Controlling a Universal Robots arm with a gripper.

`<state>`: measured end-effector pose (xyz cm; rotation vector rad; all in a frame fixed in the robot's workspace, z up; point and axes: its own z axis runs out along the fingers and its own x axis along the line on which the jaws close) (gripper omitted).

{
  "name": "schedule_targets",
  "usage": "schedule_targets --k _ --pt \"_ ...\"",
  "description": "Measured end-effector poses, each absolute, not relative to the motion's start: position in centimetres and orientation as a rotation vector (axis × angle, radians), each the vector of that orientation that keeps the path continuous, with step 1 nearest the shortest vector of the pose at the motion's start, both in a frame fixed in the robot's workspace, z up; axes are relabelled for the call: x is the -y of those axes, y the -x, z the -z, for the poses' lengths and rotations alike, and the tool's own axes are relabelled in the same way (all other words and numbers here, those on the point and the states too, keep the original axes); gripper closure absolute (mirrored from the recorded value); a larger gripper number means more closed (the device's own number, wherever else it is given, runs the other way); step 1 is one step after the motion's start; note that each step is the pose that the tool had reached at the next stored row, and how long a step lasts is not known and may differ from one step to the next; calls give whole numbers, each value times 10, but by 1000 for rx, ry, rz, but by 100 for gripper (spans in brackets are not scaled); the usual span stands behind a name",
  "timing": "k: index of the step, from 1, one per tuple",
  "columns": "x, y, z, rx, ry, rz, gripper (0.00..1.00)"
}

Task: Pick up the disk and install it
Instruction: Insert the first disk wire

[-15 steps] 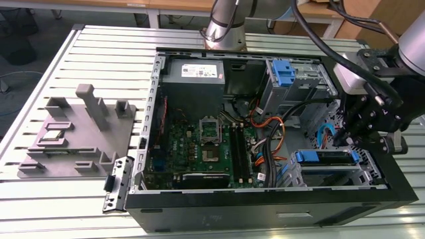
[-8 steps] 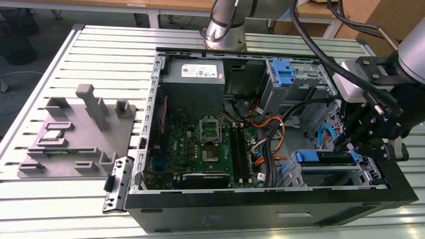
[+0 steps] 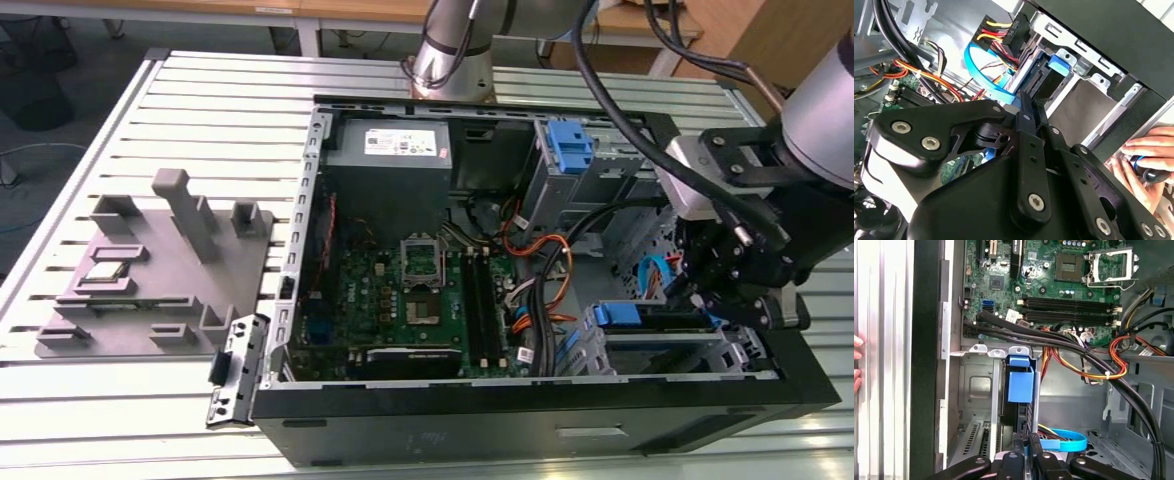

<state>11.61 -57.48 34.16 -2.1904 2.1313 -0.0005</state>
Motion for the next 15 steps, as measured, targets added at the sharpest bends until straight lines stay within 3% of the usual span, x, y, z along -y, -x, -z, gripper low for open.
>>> schedule_targets --k 15 --pt "575 -109 -337 -2108 2193 22 84"
